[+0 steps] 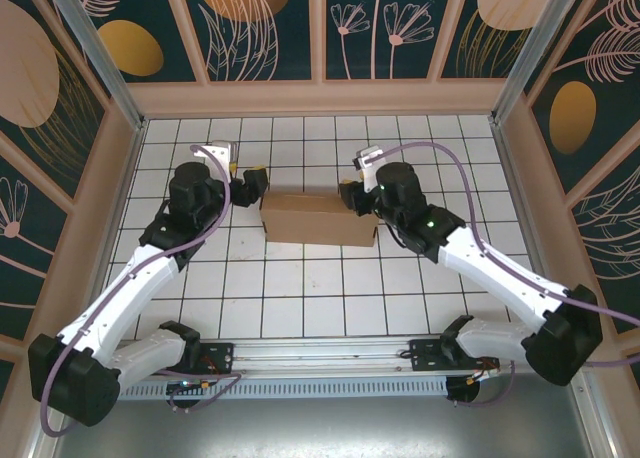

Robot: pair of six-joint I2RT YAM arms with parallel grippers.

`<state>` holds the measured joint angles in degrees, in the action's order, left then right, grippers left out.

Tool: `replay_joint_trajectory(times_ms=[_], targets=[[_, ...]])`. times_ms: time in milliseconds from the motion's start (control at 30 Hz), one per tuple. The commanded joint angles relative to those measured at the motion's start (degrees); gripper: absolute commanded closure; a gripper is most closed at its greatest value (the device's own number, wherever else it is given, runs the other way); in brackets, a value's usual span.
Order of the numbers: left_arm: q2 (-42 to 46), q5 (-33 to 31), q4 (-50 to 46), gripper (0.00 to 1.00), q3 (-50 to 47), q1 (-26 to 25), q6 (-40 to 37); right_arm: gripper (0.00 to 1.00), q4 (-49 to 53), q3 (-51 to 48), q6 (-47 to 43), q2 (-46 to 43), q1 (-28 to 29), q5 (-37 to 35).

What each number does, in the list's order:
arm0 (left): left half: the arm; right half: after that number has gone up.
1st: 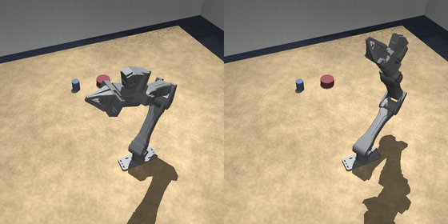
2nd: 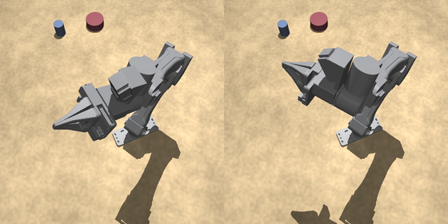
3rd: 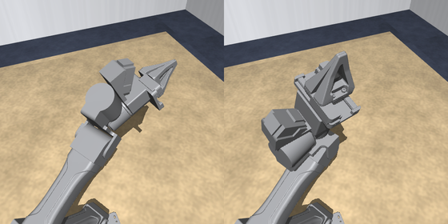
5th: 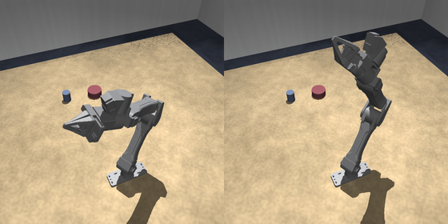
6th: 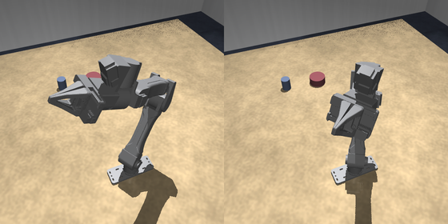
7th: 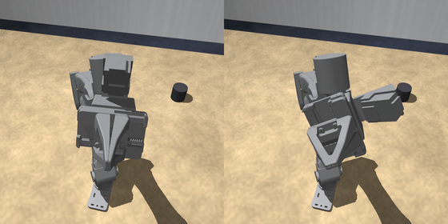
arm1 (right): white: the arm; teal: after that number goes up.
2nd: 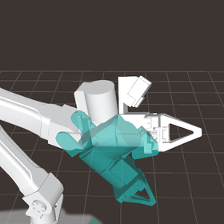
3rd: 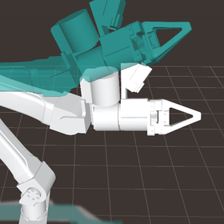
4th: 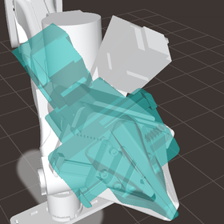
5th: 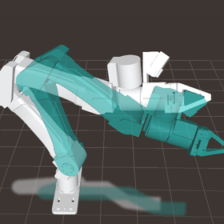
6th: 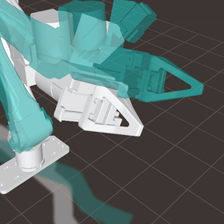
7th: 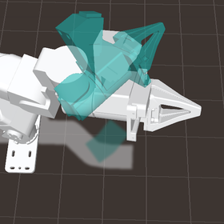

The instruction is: Fold the paper box

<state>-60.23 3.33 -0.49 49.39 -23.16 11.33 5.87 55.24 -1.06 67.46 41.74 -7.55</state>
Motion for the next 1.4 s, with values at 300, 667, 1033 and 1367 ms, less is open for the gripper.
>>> replay_joint_trajectory(times_ms=[300,667,1033,1367], targets=[[-0.5,25.7,7.2,0.37,-4.3,7.1,-40.6,0.54,-10.5,-4.9,-24.9,-8.9,1.0,13.9],[-1.6,40.7,-1.6,0.39,-5.4,16.7,-48.0,0.53,-6.4,-4.8,-27.7,-13.0,-4.8,17.6],[-6.1,40.6,3.8,0.41,-6.1,17.3,-45.5,0.57,-2.3,-3.1,-27.6,-13.2,-7.6,19.4],[-8.4,40.3,4.6,0.51,-6.5,17.3,-47.7,0.62,1.2,-1.6,-28.1,-13.6,-10.1,18.2]])
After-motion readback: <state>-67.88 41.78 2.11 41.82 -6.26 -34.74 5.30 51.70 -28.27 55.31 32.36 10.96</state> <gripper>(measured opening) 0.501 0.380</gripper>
